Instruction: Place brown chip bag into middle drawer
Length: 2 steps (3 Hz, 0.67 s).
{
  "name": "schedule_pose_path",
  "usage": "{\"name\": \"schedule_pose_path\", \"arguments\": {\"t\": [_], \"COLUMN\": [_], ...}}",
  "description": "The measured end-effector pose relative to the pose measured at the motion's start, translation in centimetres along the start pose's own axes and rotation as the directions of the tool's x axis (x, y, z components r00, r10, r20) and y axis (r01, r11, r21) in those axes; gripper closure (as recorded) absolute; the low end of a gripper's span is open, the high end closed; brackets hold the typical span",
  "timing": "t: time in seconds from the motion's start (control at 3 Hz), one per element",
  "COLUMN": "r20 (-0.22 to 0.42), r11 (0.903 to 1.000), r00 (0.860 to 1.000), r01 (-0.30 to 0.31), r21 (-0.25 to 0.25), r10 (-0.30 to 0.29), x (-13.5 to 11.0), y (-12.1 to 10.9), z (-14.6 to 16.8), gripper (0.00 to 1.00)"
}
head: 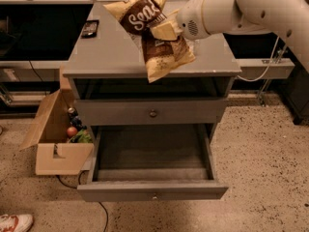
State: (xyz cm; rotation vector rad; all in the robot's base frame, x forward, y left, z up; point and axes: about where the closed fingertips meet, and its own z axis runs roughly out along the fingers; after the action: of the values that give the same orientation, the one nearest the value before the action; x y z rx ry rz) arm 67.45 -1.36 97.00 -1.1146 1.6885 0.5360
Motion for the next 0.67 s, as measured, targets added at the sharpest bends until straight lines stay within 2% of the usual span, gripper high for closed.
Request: {"name": "schedule_pose_path", "arguments": {"t": [0.33,0.67], "r20": [-0.080,-0.168], "r11": [0.9982,0.9984], "r00": [0.997,0.986], "r01": [0.009,-0.010], "r21": [-0.060,-0.057], "r10": [-0.013,0.000], "x": [3.7,8.8], "y": [1.6,4.0], "z": [-1.4,-3.9], "gripper": [1.00,1.00]}}
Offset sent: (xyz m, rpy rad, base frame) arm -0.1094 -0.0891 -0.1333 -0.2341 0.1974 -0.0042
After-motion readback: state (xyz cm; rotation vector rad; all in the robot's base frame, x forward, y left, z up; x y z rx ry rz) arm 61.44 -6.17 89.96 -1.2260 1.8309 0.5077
